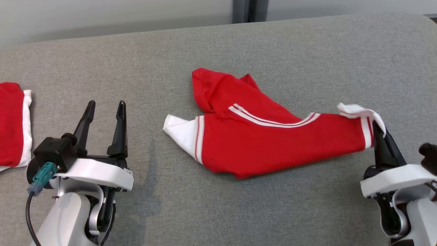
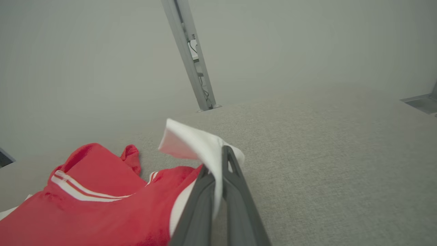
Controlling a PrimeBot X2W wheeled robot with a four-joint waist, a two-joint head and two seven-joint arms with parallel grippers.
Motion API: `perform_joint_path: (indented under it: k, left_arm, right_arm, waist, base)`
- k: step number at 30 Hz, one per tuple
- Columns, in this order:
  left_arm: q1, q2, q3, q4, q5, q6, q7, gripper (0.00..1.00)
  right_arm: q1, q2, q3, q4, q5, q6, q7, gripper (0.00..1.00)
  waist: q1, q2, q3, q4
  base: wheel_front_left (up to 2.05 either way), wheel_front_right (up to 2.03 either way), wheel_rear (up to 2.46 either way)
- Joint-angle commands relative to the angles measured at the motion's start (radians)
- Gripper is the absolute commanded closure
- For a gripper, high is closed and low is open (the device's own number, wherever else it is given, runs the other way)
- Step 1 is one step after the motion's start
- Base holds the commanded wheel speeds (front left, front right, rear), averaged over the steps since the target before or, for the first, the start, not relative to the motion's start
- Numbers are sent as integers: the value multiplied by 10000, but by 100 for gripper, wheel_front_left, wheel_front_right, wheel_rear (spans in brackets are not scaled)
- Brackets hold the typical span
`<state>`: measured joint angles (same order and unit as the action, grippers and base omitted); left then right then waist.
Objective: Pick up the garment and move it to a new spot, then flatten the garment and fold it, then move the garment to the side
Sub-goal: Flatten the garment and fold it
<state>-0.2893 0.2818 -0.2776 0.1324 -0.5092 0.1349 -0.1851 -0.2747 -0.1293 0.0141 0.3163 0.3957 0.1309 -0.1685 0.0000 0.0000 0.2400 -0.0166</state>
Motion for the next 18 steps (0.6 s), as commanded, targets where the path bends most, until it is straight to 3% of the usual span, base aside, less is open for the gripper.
perform_joint_path:
  k: [1, 5, 6, 7, 8, 13, 18]
  left_arm:
    - [103, 79, 16, -68, -18, 77, 33, 0]
    - [163, 123, 11, -163, -51, 141, 85, 0]
    - [177, 133, 17, -187, -58, 153, 94, 0]
    - [201, 137, 23, -208, -77, 159, 111, 0]
    - [236, 148, 25, -222, -98, 158, 128, 0]
    - [391, 206, 59, -252, -151, 219, 153, 0]
    - [583, 258, 66, -269, -209, 269, 170, 0]
  right_arm:
    - [33, 50, -217, 417, 278, -1, -199, 100]
    - [-142, 52, -442, 1780, 432, -3, -492, 100]
    - [-226, 72, -462, 2064, 503, -1, -546, 82]
    - [-302, 84, -487, 2304, 574, -1, -594, 16]
    - [-347, 96, -525, 2528, 651, -1, -653, 0]
    - [-423, -55, -682, 3001, 655, -1, -906, 0]
    - [-284, -361, -1094, 2505, 334, -1, -992, 0]
  waist:
    - [0, 0, 44, -83]
    - [0, 0, 84, -142]
    - [0, 0, 81, -153]
    - [0, 0, 71, -162]
    - [0, 0, 57, -169]
    - [0, 0, -118, -197]
    - [0, 0, -353, -194]
  base:
    - [0, 0, 0]
    - [0, 0, 0]
    - [0, 0, 0]
    - [0, 0, 0]
    - [0, 0, 0]
    - [0, 0, 0]
    - [0, 0, 0]
